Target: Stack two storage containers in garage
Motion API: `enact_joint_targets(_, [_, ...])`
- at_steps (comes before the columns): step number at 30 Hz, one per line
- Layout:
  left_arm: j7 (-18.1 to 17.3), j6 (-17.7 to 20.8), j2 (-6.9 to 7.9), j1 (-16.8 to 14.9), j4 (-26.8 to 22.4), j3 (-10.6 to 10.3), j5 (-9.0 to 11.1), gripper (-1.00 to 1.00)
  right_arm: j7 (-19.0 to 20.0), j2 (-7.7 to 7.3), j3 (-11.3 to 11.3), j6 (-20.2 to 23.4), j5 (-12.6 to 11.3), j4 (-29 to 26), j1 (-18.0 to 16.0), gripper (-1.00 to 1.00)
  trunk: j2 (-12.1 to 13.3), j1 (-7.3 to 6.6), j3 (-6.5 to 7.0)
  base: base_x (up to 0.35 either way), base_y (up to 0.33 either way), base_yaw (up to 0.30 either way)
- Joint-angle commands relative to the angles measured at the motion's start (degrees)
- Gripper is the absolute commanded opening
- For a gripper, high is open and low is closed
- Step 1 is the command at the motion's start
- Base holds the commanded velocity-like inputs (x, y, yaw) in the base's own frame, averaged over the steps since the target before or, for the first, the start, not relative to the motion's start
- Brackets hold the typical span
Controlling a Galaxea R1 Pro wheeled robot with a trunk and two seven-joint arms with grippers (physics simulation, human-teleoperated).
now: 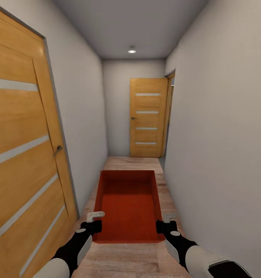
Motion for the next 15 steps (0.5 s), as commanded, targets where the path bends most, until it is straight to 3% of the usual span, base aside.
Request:
enact_joint_targets(1, [0.5,0.4,-0.05,0.0,0.0,1.2,2.3,-1.0,0.1,0.3,-1.8,-0.7,0.0,-0.1,0.0,-1.0,0.0,0.05,-0.01,0.324,0.035,-0.233])
enact_joint_targets(6, [0.5,0.4,-0.05,0.0,-0.1,1.2,2.3,-1.0,0.1,0.26,-1.8,-0.7,0.0,-0.1,0.0,-1.0,0.0,0.05,-0.01,0.324,0.071,-0.153])
enact_joint_targets(15, [0.5,0.4,-0.05,0.0,-0.1,1.2,2.3,-1.0,0.0,0.22,-1.9,-0.7,0.0,-0.2,0.0,-1.0,0.0,0.05,-0.01,0.325,0.102,-0.009])
